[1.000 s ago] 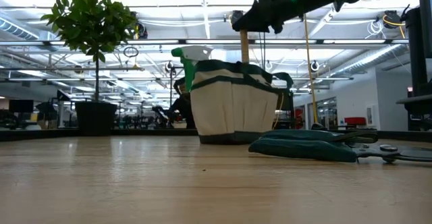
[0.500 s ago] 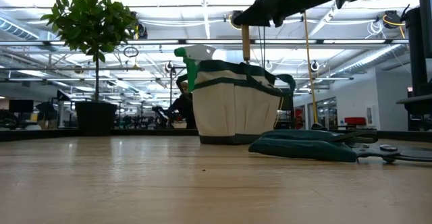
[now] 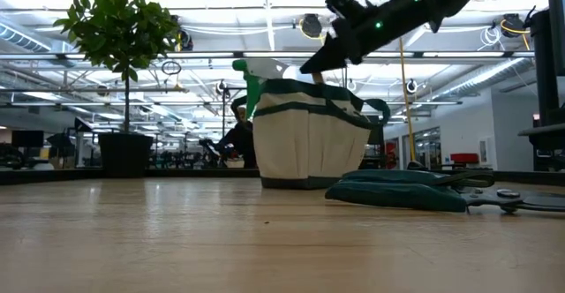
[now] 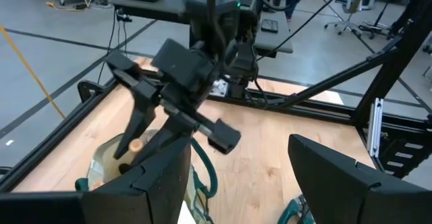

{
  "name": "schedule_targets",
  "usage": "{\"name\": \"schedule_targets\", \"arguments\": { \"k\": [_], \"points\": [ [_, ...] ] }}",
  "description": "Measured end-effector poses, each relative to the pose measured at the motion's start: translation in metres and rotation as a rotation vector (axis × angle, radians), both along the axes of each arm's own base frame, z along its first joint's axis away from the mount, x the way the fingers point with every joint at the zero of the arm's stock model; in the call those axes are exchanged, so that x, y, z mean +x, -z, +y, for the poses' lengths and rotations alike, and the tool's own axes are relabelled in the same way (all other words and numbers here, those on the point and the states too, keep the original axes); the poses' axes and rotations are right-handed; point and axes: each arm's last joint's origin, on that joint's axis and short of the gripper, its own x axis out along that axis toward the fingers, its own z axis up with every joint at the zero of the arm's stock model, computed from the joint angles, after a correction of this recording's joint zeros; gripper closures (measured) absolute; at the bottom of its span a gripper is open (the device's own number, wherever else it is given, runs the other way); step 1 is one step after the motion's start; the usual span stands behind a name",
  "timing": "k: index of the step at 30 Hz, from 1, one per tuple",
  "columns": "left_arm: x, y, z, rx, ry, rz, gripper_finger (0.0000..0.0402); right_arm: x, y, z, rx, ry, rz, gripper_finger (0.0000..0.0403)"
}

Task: Pick & Place Garden tools in Gardening bag
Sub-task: Put the light brown hand rake into the light brown gardening bag, then put the red shear scissors into the light brown gardening bag

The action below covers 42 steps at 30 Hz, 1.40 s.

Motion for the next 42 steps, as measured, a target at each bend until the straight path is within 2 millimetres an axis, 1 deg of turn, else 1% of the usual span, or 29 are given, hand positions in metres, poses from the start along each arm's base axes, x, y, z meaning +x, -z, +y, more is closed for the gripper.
{"name": "schedule_targets", "arguments": {
  "k": [3,5,8,15,23,30,35,42],
  "points": [
    [0.0,0.001,-0.003,-0.003,0.008,0.003,0.0144,0.003,0.006,-0.001,0.023,0.011,0.013,0.0337],
    [0.0,0.001,-0.004,-0.002,0.013,0.003,0.0144,0.004,0.008,-0.001,0.037,0.012,0.014,0.0321],
    [0.0,0.001,-0.005,-0.002,0.019,0.004,0.0144,0.002,0.014,0.0,0.045,0.012,0.064,0.0301],
    [0.0,0.001,-0.005,0.0,0.018,0.005,0.0144,-0.001,0.006,0.0,0.033,0.01,0.032,0.0274],
    [0.0,0.001,-0.005,0.008,0.02,0.006,0.0144,-0.01,-0.013,0.001,-0.022,0.022,-0.022,0.0241],
    [0.0,0.001,-0.005,0.008,0.02,0.006,0.0144,-0.02,-0.03,0.003,-0.024,0.019,-0.084,0.0235],
    [0.0,0.001,-0.005,0.007,0.02,0.006,0.0144,-0.03,-0.044,0.015,-0.027,-0.019,-0.113,0.0234],
    [0.0,0.001,-0.005,0.013,0.022,0.007,0.0144,-0.044,-0.055,0.041,-0.02,-0.113,-0.107,0.0237]
  ]
}}
